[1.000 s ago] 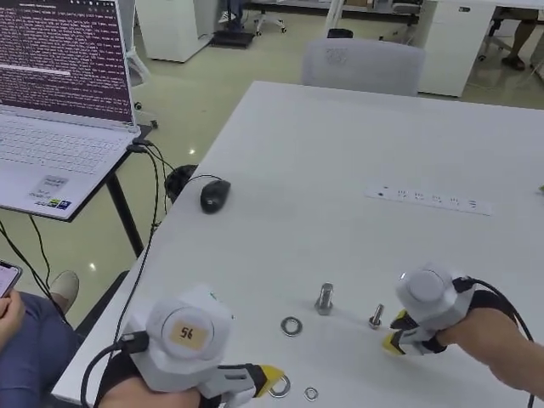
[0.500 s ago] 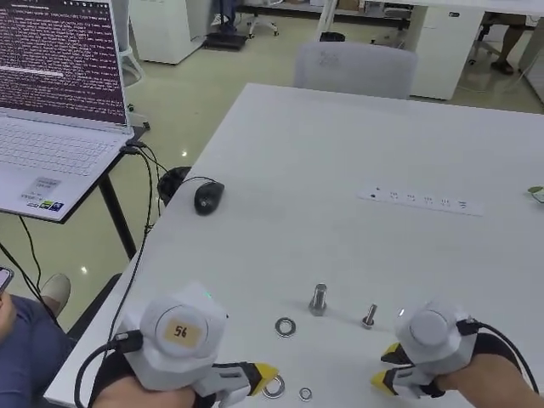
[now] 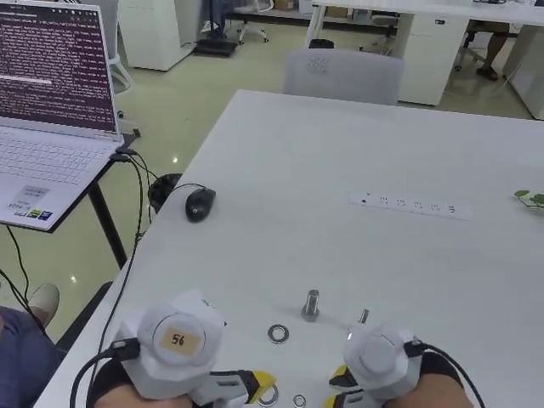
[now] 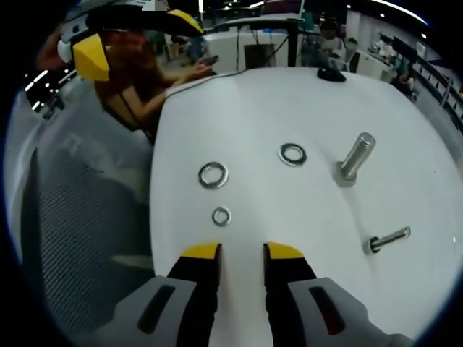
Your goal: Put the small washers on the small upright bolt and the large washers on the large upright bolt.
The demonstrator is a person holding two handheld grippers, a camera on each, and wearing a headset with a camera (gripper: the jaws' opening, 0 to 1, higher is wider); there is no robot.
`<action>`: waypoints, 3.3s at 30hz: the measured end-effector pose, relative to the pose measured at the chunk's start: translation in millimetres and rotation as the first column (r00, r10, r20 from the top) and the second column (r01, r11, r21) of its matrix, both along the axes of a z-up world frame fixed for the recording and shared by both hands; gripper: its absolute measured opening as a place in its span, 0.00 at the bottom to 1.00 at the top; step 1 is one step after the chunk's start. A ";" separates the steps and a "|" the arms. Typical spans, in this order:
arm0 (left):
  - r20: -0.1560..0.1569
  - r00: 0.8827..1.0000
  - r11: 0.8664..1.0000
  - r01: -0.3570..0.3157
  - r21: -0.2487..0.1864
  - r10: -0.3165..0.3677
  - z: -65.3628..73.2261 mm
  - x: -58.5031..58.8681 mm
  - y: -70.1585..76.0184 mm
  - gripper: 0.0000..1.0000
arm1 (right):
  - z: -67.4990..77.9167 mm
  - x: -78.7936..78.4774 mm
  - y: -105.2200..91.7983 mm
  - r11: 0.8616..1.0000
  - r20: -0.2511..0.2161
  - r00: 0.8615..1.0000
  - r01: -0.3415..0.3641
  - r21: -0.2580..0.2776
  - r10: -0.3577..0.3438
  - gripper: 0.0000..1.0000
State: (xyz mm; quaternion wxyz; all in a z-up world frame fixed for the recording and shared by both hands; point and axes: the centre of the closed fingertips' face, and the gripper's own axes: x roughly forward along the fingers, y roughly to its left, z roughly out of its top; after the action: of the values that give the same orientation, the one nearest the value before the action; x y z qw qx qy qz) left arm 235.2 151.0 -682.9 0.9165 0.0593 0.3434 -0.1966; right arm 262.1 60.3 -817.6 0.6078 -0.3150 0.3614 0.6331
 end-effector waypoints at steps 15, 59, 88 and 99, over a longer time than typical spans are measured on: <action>0.005 1.000 1.000 -0.011 -0.004 0.011 1.3 -2.0 4.4 0.59 | -7.9 -13.8 26.6 0.988 0.035 0.988 -0.152 -0.042 0.153 0.17; 0.012 0.999 0.999 -0.035 -0.004 0.035 3.7 -2.9 13.6 0.59 | -1.0 6.4 -4.9 0.999 0.012 0.999 0.052 -0.001 -0.052 0.13; 0.014 1.000 1.000 -0.002 0.008 0.002 5.9 3.2 4.7 0.58 | 50.9 115.0 -80.9 0.985 0.143 0.975 0.171 -0.013 -0.168 0.13; 0.012 1.000 1.000 -0.003 0.011 0.003 5.9 0.4 3.6 0.58 | 65.6 141.5 -60.0 0.997 0.184 0.982 0.061 -0.057 -0.049 0.13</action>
State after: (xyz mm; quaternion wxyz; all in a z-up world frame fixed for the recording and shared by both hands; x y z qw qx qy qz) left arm 235.6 154.6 -677.0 0.9185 0.0648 0.3390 -0.1929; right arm 403.5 0.3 -752.0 0.6455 -0.3802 0.3322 0.5731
